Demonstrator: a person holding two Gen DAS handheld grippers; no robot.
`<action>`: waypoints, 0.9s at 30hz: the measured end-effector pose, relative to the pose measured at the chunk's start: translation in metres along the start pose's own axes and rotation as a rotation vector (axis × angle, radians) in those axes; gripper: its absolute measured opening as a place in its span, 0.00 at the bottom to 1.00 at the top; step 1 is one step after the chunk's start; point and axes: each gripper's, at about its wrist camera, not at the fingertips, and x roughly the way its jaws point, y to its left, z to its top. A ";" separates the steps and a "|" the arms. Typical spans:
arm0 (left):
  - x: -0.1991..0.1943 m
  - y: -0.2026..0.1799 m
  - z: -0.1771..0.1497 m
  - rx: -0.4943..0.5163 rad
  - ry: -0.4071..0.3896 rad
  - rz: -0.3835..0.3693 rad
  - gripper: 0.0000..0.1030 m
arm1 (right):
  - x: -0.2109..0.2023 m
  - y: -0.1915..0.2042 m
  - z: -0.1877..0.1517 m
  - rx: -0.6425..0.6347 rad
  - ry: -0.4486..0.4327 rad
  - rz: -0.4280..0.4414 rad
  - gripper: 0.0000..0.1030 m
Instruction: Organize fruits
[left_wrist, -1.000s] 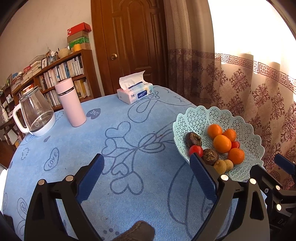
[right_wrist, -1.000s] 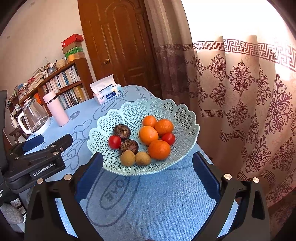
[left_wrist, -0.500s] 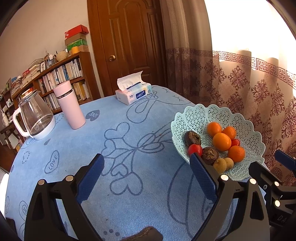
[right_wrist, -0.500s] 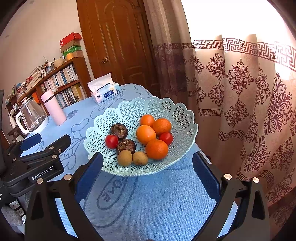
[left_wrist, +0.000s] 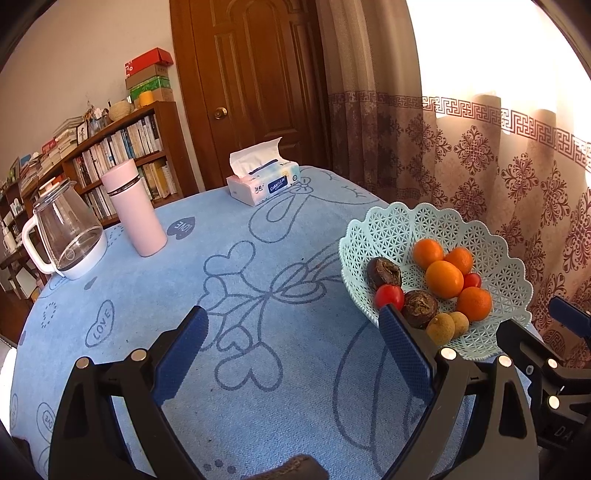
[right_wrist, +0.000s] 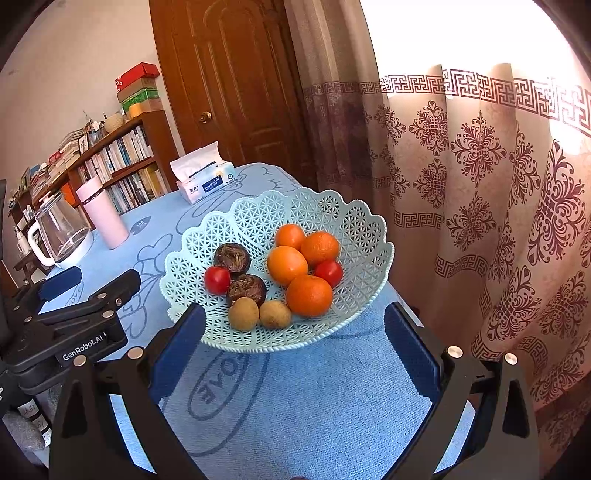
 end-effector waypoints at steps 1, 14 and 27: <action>0.000 0.000 0.000 0.002 0.000 -0.001 0.90 | 0.000 -0.001 0.000 0.001 0.000 0.000 0.96; 0.001 -0.003 0.001 0.011 -0.001 -0.004 0.90 | 0.002 -0.003 0.001 0.004 0.004 -0.004 0.96; -0.001 -0.007 0.004 0.019 -0.007 -0.016 0.90 | 0.001 -0.003 0.001 0.003 0.003 -0.004 0.96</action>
